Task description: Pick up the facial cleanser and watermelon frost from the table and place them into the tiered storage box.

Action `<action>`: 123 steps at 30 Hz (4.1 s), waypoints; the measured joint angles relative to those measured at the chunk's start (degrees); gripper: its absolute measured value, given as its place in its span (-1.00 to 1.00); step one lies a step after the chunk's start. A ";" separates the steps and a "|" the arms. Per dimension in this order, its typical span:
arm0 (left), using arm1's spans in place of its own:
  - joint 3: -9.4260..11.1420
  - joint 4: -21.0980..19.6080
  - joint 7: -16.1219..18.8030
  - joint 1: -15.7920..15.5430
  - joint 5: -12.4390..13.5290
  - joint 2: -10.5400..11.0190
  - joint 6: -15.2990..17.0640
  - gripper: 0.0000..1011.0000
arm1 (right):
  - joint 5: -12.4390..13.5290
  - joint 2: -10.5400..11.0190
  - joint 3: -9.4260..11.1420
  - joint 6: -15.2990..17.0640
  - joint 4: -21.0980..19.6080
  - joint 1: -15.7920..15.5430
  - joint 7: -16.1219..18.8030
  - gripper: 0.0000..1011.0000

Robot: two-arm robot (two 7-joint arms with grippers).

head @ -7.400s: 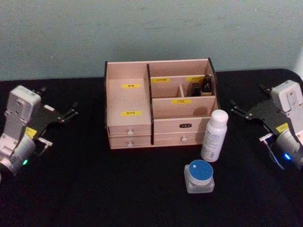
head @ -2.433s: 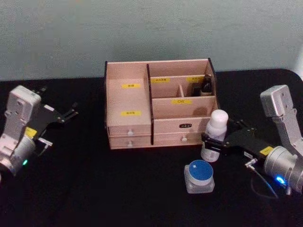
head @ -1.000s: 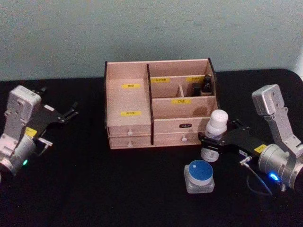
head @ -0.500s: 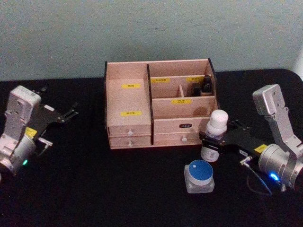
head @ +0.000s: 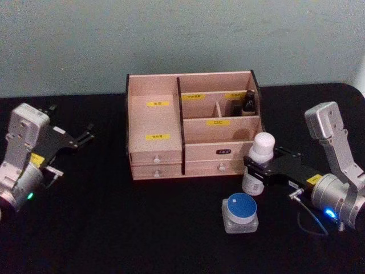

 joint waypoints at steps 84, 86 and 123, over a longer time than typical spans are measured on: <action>0.00 0.00 0.00 0.00 0.00 0.00 0.00 0.98 | 3.08 -4.08 -5.86 7.81 6.25 22.96 2.83 0.18; 0.00 0.00 0.00 0.00 0.00 0.00 0.00 0.98 | 2.82 -4.61 -6.47 7.58 7.68 24.09 3.04 0.18; 0.00 0.00 0.00 0.00 0.00 0.00 0.00 0.98 | 0.02 -9.58 -9.75 4.74 19.05 30.12 4.69 0.18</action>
